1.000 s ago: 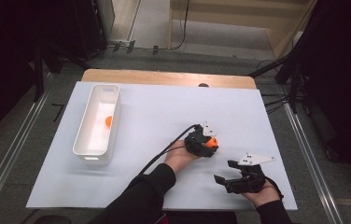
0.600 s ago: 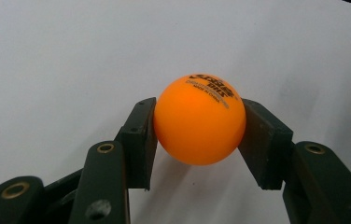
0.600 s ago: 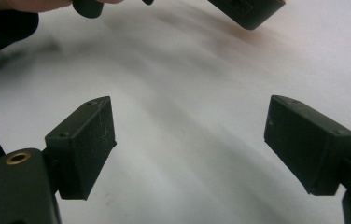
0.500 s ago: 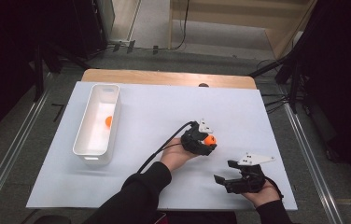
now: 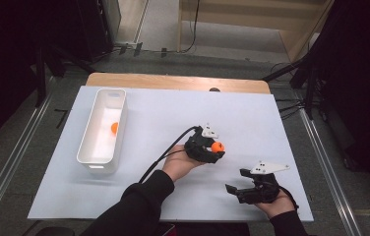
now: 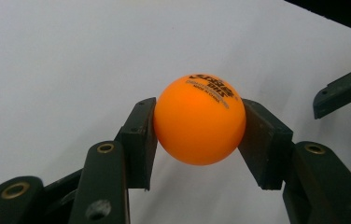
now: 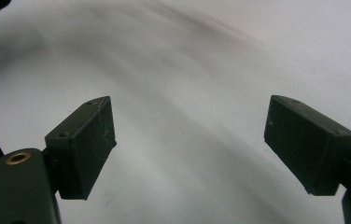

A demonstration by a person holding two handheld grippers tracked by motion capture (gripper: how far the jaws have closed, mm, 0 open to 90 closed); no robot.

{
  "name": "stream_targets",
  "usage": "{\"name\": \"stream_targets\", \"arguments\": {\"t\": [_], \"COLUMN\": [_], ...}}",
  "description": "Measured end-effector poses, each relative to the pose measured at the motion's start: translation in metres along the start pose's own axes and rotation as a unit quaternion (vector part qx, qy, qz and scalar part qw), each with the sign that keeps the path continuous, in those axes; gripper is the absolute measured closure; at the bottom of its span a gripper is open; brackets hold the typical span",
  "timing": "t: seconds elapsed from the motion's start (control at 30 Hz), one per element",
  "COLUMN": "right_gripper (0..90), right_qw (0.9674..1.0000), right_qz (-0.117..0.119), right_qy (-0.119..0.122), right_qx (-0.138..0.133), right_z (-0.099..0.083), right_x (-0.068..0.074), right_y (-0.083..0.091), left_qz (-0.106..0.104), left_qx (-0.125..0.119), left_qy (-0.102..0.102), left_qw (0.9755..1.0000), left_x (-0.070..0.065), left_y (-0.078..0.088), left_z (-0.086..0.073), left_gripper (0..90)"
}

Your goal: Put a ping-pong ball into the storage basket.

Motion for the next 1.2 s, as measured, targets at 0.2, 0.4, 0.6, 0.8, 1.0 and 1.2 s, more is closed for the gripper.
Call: {"name": "stream_targets", "arguments": {"t": [0.2, 0.4, 0.6, 0.8, 1.0, 1.2], "right_gripper": [14.9, 14.9, 14.9, 14.8, 14.9, 14.8], "right_qw": [1.0, 1.0, 1.0, 1.0, 1.0, 1.0], "right_qz": [-0.001, -0.002, -0.002, -0.003, -0.003, -0.004], "right_qy": [0.0, 0.001, 0.0, 0.0, 0.001, -0.002], "right_qx": [0.001, 0.001, 0.002, 0.004, 0.002, -0.002], "right_z": [0.0, 0.0, 0.0, 0.0, 0.0, 0.0], "right_x": [0.0, -0.001, 0.0, -0.001, -0.001, -0.001], "right_y": [0.0, 0.0, 0.0, 0.0, 0.0, 0.001], "left_qz": [0.002, 0.006, 0.007, 0.014, 0.018, 0.021], "left_qx": [0.003, 0.004, 0.002, -0.005, -0.003, -0.002], "left_qy": [-0.004, -0.006, 0.007, 0.015, 0.011, 0.006], "left_qw": [1.0, 1.0, 0.9999, 0.9998, 0.9998, 0.9998], "left_x": [0.001, 0.004, 0.012, 0.017, 0.019, 0.018], "left_y": [0.007, 0.015, 0.021, 0.027, 0.033, 0.042], "left_z": [-0.001, -0.004, -0.008, -0.01, -0.009, -0.01], "left_gripper": [50.4, 50.4, 50.4, 50.4, 50.3, 50.3]}}
Point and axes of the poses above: each handheld gripper's, and its own axes: y roughly backward along the jaws, z roughly out of its top, x roughly to its left, the point moved 5 cm from there along -y, roughly forward along the jaws, and after that the axes turned 3 degrees about -z, right-handed, at the moved point
